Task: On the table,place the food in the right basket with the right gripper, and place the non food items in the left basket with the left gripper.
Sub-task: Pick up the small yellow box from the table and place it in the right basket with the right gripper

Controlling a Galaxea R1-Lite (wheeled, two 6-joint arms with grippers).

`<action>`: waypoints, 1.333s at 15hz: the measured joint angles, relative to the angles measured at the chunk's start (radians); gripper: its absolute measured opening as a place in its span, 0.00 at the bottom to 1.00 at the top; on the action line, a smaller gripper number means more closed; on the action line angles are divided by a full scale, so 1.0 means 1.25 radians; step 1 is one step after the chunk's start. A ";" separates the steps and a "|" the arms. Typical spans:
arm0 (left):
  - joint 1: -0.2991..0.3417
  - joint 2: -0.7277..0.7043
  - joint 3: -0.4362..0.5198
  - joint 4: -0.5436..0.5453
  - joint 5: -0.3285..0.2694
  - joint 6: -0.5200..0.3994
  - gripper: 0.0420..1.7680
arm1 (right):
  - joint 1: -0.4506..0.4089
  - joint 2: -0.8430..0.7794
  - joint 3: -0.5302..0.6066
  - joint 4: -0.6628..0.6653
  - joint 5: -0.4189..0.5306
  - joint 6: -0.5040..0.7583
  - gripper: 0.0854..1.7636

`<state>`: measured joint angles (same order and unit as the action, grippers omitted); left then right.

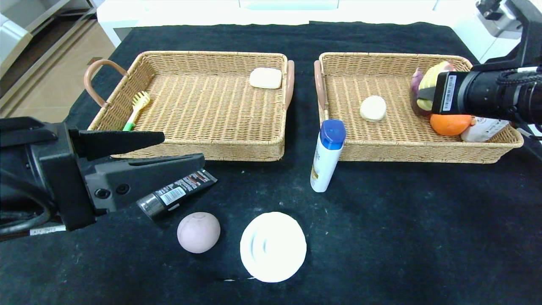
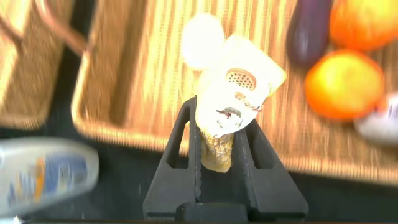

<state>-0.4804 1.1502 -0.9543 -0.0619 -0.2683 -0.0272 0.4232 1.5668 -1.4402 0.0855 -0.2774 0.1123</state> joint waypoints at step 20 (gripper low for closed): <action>0.000 0.000 0.000 0.000 -0.002 0.000 0.97 | -0.116 0.269 -0.237 -0.154 0.074 -0.004 0.17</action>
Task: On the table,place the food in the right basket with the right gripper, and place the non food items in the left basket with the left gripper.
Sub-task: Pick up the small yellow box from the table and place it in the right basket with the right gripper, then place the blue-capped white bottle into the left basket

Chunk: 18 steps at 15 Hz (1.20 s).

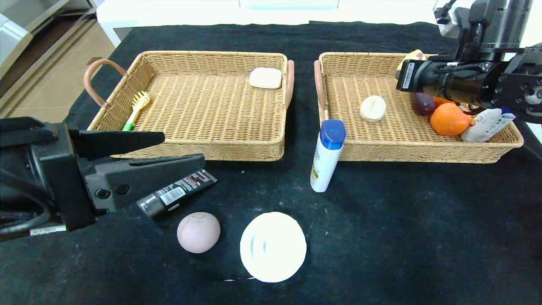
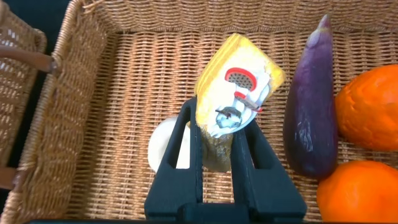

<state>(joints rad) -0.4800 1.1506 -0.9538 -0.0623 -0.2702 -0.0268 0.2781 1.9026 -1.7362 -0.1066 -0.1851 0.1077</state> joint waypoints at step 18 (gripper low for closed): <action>0.000 -0.003 0.001 -0.001 0.002 0.000 0.97 | -0.009 -0.027 0.057 0.001 0.034 -0.045 0.86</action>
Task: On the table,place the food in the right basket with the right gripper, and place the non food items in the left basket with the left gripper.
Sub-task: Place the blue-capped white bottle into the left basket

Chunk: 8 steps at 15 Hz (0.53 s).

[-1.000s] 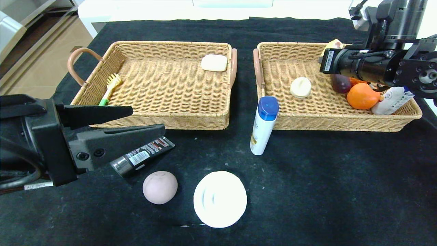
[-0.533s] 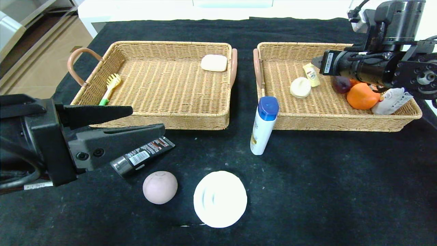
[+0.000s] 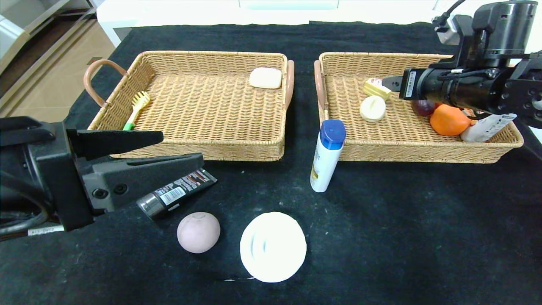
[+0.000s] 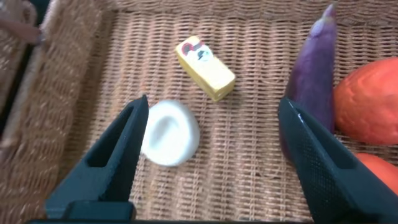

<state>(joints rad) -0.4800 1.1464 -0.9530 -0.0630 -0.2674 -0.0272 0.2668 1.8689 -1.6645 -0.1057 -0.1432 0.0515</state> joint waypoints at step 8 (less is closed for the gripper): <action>0.000 0.001 0.004 -0.003 -0.001 0.000 0.97 | -0.018 -0.223 0.225 0.003 0.197 -0.079 0.93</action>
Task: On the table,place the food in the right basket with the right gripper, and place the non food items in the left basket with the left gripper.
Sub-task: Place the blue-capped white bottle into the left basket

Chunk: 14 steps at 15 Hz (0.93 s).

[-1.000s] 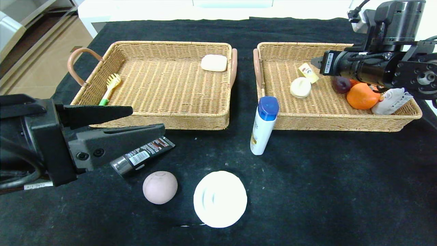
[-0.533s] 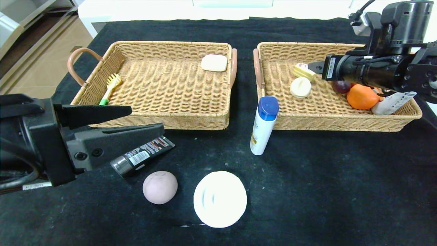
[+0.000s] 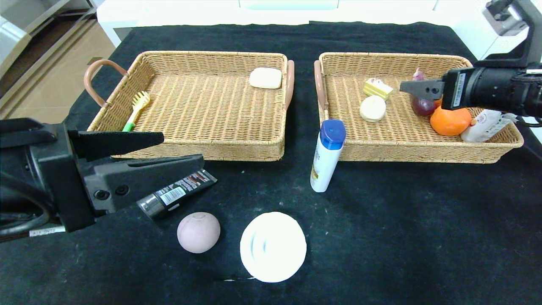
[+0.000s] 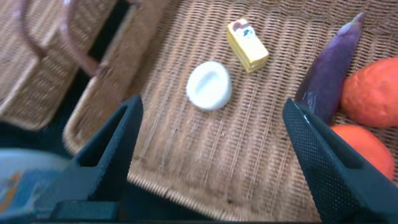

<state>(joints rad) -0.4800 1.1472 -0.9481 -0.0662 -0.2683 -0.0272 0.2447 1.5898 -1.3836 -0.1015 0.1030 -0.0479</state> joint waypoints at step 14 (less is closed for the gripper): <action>0.000 0.024 0.001 0.003 0.001 0.001 0.97 | -0.015 -0.239 0.298 -0.003 0.116 -0.037 0.96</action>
<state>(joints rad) -0.4800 1.1777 -0.9466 -0.0626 -0.2668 -0.0260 0.2260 1.2906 -1.0106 -0.1057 0.2485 -0.0936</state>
